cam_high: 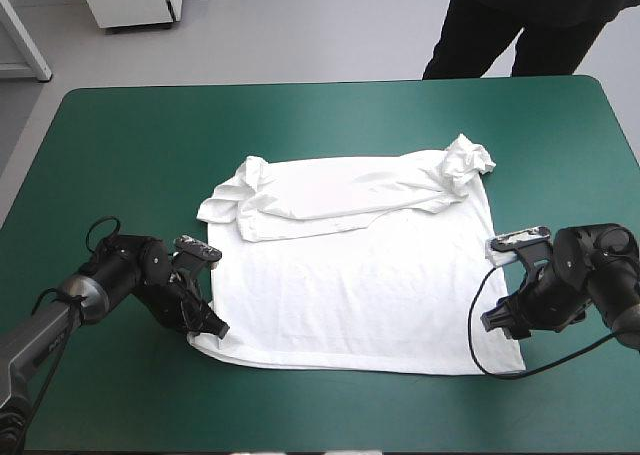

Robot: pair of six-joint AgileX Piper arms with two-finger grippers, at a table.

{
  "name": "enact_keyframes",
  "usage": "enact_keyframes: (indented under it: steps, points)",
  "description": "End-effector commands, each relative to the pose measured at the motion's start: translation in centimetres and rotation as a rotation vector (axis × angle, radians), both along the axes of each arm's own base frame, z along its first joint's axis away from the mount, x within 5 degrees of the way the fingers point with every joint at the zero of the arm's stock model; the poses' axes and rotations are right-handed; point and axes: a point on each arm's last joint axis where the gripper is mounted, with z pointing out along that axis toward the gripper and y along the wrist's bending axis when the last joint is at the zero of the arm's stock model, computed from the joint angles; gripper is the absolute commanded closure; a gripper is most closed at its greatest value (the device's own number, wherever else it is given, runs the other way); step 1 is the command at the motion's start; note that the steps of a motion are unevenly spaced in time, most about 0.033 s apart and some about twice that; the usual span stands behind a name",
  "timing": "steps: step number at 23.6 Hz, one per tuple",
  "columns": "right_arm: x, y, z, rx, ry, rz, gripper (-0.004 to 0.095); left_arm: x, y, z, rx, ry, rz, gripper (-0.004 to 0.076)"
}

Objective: Fold the cloth

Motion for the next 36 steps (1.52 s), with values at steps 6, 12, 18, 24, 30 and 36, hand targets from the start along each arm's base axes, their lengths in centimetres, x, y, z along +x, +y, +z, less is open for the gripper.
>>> enact_keyframes:
  steps: [6,12,18,24,30,36]
  points:
    - [-1.4,0.3,-1.1,0.042,0.058,-0.012,0.0345,0.0,-0.6,-0.1,-0.055,0.013,0.028,0.0746]
    - [-1.6,0.8,-1.8,0.033,0.057,0.019,0.0345,0.0,-0.8,-0.1,-0.074,0.015,0.025,0.0746]
    - [-1.3,0.8,-3.8,0.023,0.103,0.020,0.0345,0.1,-0.9,0.1,-0.081,0.008,0.015,0.0746]
    - [-0.1,1.0,-5.6,0.019,0.167,0.027,0.0378,0.1,-0.9,0.1,-0.081,0.008,0.015,0.0746]
    - [0.3,2.8,-7.1,0.122,0.257,0.058,0.0736,0.3,-1.1,0.4,-0.097,-0.004,0.011,0.0746]
    - [0.3,5.3,-7.2,0.217,0.233,0.101,0.0920,0.6,-1.2,1.0,-0.107,-0.008,0.010,0.0746]
